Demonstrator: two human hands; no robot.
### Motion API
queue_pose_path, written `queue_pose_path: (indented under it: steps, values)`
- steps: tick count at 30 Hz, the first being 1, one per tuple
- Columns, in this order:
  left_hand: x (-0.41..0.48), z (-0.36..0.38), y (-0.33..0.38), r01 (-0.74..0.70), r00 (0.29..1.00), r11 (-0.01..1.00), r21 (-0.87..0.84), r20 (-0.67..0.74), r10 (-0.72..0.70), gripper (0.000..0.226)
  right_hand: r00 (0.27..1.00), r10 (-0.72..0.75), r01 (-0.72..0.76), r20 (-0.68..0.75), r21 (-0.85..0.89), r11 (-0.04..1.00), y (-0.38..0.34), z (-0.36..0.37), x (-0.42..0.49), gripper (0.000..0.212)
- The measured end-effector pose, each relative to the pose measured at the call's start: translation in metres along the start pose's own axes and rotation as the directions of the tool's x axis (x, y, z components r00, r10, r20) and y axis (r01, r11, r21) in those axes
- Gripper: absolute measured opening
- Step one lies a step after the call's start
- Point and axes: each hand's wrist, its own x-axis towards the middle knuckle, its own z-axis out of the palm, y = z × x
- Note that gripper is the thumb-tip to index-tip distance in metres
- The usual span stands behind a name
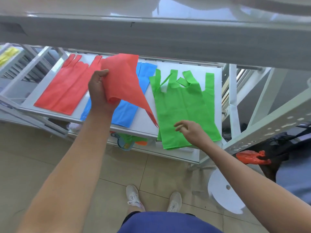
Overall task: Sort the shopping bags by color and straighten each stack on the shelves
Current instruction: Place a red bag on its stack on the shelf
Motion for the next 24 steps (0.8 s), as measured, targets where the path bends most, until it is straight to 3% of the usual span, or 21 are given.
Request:
queue_pose_path:
  steps: [1, 3, 4, 6, 7, 9, 11, 13, 15, 18, 22, 24]
  values:
    - [-0.004, 0.003, -0.004, 0.008, 1.000, 1.000, -0.001, 0.012, -0.008, 0.029, 0.993, 0.077, -0.097, 0.086, 0.265, 0.959, -0.014, 0.004, 0.004, 0.026]
    - [-0.008, 0.008, -0.005, 0.024, 1.000, 0.999, -0.024, 0.015, -0.024, 0.028, 0.909, 0.108, -0.361, 0.403, 0.630, 0.687, -0.043, 0.014, 0.011, 0.052]
    - [-0.008, 0.009, -0.002, 0.029, 1.000, 0.999, -0.033, 0.011, -0.029, 0.027, 0.840, 0.033, -0.466, 0.541, 0.689, 0.555, -0.056, 0.019, 0.015, 0.071]
    - [-0.012, 0.007, 0.009, 0.032, 0.999, 0.999, -0.004, 0.004, -0.032, 0.028, 0.733, -0.157, -0.590, 0.662, 0.733, 0.337, -0.077, 0.025, 0.023, 0.097]
    - [-0.016, 0.005, 0.014, 0.031, 0.999, 0.999, 0.028, 0.008, -0.032, 0.029, 0.719, -0.222, -0.615, 0.659, 0.752, 0.239, -0.086, 0.024, 0.028, 0.100]
    - [-0.029, -0.007, 0.023, 0.020, 1.000, 0.996, 0.089, -0.003, -0.019, 0.031, 0.750, -0.258, -0.604, 0.609, 0.790, 0.107, -0.106, 0.018, 0.038, 0.078]
    - [-0.048, -0.030, 0.031, 0.017, 0.997, 0.983, 0.180, -0.074, -0.004, 0.035, 0.805, -0.202, -0.537, 0.558, 0.830, 0.153, -0.122, 0.016, 0.045, 0.045]
    - [-0.070, -0.060, 0.038, 0.079, 0.993, 0.968, 0.237, -0.109, -0.054, 0.038, 0.854, -0.095, -0.458, 0.511, 0.827, 0.327, -0.133, 0.022, 0.049, 0.031]
    - [-0.091, -0.085, 0.045, 0.186, 0.978, 0.952, 0.243, -0.142, -0.155, 0.043, 0.891, -0.051, -0.373, 0.451, 0.791, 0.486, -0.143, 0.035, 0.051, 0.029]
    - [-0.101, -0.120, 0.052, 0.314, 0.944, 0.932, 0.184, -0.164, -0.286, 0.057, 0.910, -0.093, -0.259, 0.405, 0.729, 0.634, -0.151, 0.054, 0.052, 0.028]
    - [-0.086, -0.181, 0.064, 0.363, 0.915, 0.923, 0.128, -0.236, -0.327, 0.037, 0.873, -0.099, -0.269, 0.477, 0.642, 0.718, -0.160, 0.078, 0.052, 0.030]
    - [-0.080, -0.211, 0.072, 0.349, 0.912, 0.918, 0.187, -0.295, -0.286, 0.043, 0.865, -0.055, -0.307, 0.498, 0.613, 0.728, -0.171, 0.093, 0.054, 0.028]
